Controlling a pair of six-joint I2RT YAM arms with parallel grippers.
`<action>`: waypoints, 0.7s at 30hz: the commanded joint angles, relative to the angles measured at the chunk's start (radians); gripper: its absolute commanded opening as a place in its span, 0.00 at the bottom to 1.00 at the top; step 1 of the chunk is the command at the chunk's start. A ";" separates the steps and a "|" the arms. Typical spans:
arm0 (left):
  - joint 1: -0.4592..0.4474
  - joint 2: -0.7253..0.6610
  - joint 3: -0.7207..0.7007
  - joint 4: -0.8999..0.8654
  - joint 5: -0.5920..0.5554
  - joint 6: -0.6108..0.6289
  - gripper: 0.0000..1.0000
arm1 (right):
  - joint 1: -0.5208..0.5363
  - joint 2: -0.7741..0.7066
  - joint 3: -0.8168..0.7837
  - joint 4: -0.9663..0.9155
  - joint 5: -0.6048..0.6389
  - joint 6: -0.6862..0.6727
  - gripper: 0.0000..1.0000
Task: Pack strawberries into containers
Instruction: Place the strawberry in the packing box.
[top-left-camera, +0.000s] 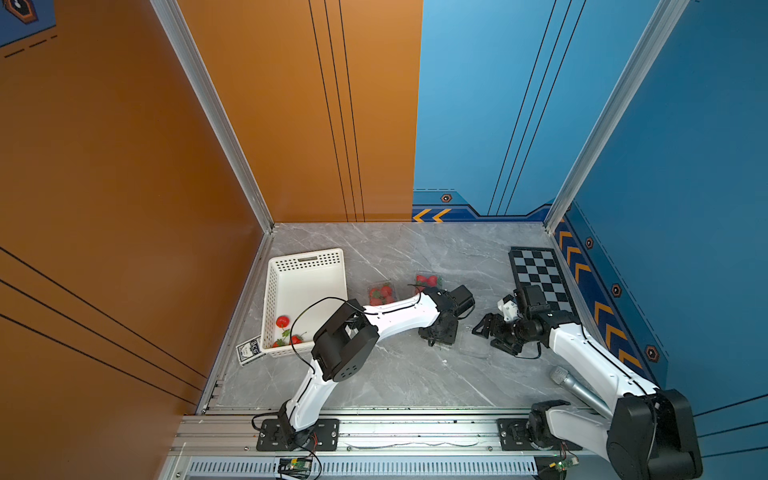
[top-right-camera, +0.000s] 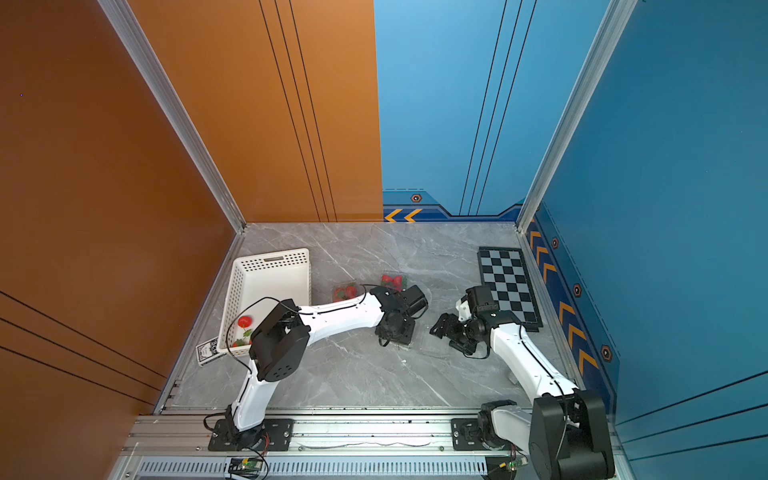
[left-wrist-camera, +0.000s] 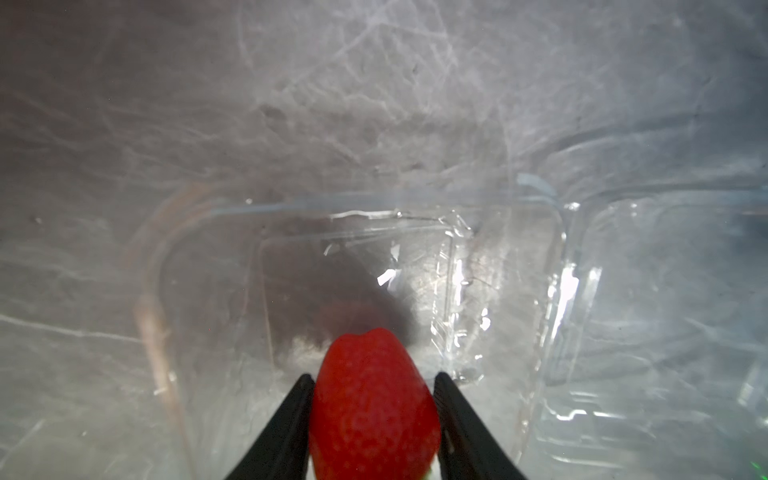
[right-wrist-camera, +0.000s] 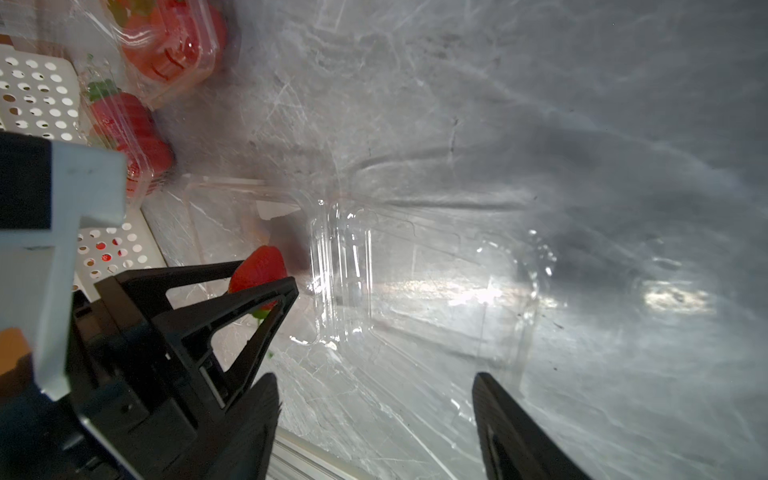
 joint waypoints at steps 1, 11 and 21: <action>0.011 -0.002 -0.011 0.001 -0.044 -0.010 0.55 | 0.024 0.018 0.033 -0.037 0.042 -0.015 0.75; 0.035 -0.092 -0.082 0.081 -0.103 -0.019 0.62 | 0.089 0.044 0.071 -0.049 0.070 -0.008 0.76; 0.055 -0.151 -0.112 0.147 -0.096 -0.013 0.67 | 0.150 0.087 0.110 -0.059 0.091 -0.004 0.76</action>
